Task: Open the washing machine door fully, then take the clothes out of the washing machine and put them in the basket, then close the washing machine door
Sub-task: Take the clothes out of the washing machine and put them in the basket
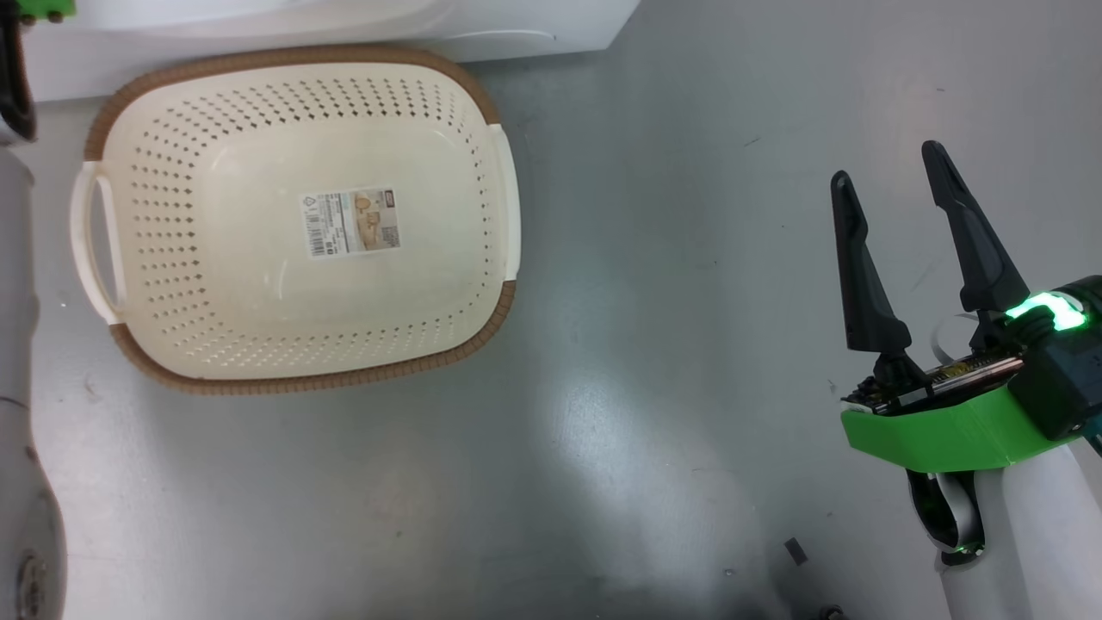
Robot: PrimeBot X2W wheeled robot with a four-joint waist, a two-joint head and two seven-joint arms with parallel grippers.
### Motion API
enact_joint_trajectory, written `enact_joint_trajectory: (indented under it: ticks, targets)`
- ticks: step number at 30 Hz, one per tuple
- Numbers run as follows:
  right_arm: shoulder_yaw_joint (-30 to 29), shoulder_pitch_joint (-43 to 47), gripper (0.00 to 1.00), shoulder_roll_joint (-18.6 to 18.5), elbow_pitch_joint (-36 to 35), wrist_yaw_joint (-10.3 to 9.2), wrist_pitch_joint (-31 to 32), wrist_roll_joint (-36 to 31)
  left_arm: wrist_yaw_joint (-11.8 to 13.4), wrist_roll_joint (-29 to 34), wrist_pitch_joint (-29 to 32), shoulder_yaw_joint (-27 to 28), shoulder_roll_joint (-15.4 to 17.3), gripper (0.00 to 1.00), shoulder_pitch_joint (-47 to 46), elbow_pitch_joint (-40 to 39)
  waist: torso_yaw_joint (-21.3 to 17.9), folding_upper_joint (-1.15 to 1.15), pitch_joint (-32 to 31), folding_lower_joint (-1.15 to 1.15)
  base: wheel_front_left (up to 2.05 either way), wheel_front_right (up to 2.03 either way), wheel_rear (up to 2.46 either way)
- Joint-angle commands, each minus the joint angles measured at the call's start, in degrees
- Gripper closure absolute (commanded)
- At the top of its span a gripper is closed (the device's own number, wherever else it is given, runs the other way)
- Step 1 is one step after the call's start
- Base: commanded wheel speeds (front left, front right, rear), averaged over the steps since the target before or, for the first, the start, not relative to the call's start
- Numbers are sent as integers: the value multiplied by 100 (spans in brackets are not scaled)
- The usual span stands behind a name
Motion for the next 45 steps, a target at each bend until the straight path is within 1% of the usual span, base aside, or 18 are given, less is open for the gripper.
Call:
enact_joint_trajectory:
  ticks: [1, 9, 23, 24, 26, 29, 36, 45]
  targets:
    - [168, 37, 0, 8, -159, 35, -36, 84, 94, 76, 26, -13, 349, 0, -82, 7, -58, 0, 42, 0, 0, 0, 0]
    - [210, 20, 0, 8, -178, 35, -36, 131, 56, 51, 109, -79, 520, 0, -283, 523, -173, 0, 102, 0, 0, 0, 0]
    - [211, 46, 0, 8, -171, 35, -36, 189, -124, 37, 135, -304, 477, 0, -425, 785, -271, 0, 119, 0, 0, 0, 0]
    - [216, 45, 0, 8, -167, 35, -36, 194, -142, 49, 145, -334, 480, 12, -428, 795, -280, 0, 120, 0, 0, 0, 0]
    - [225, 40, 0, 8, -160, 35, -36, 208, -177, 58, 155, -377, 482, 100, -429, 812, -300, 0, 123, 0, 0, 0, 0]
    - [232, 26, 0, 8, -155, 35, -36, 234, -231, 68, 182, -438, 493, 100, -430, 835, -323, 0, 127, 0, 0, 0, 0]
    - [228, 17, 0, 8, -132, 35, -36, 256, -218, 82, 68, -531, 517, 100, -475, 847, -328, 0, 124, 0, 0, 0, 0]
    - [214, -14, 0, 8, -109, 35, -36, 235, -103, 109, -255, -643, 595, 100, -515, 678, -240, 0, 66, 0, 0, 0, 0]
